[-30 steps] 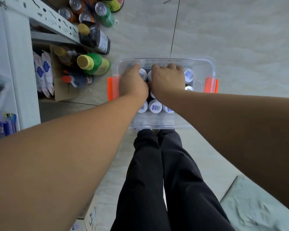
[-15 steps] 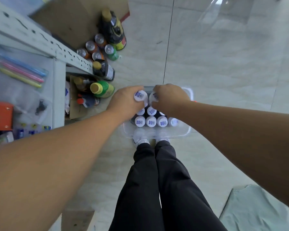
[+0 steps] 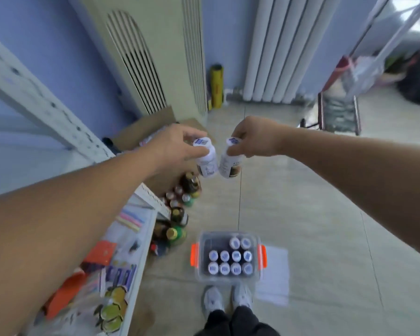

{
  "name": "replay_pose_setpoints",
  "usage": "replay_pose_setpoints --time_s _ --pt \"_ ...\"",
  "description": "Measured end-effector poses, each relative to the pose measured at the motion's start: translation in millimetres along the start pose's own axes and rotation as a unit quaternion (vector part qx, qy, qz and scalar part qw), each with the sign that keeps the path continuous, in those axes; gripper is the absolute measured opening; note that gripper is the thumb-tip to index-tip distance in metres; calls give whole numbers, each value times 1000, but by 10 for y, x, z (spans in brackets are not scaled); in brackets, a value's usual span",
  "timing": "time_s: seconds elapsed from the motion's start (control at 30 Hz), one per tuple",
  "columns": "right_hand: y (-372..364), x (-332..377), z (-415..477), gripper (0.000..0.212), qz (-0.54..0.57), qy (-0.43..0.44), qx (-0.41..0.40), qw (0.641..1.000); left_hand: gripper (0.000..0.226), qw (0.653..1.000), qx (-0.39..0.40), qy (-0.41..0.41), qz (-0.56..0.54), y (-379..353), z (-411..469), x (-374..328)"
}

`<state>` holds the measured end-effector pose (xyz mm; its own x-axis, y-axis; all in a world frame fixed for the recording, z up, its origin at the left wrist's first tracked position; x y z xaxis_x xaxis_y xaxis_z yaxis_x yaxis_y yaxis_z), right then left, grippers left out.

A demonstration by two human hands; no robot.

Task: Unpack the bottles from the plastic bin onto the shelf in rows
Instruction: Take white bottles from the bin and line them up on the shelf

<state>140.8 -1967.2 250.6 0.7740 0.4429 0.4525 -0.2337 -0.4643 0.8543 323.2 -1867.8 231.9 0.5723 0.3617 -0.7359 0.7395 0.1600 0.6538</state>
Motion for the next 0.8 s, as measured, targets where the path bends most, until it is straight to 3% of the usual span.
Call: replay_pose_setpoints --time_s 0.13,0.4,0.6,0.8 --pt "908 674 -101 29 -21 51 -30 998 17 998 -39 -44 34 919 -176 -750" --pt "1958 1950 -567 33 -48 161 -91 982 25 977 -140 -80 138 2306 -987 -1645" --pt "2157 2772 -951 30 -63 267 -115 955 18 957 -233 -51 165 2927 -1839 -1757" --pt "1828 3328 -1483 36 -86 381 -74 918 24 923 -327 51 194 3138 -2900 -1574"
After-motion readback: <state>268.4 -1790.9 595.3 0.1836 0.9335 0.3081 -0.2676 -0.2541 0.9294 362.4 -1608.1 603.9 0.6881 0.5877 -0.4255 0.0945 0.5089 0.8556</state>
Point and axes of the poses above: each hand's wrist, its own z-axis towards the middle knuckle, its own y-axis out of the back of the hand, x = y × z, the point moved 4 cm from there along z, towards the middle knuckle, and after that the axes turned 13 degrees about -x, right-handed, at the moved point
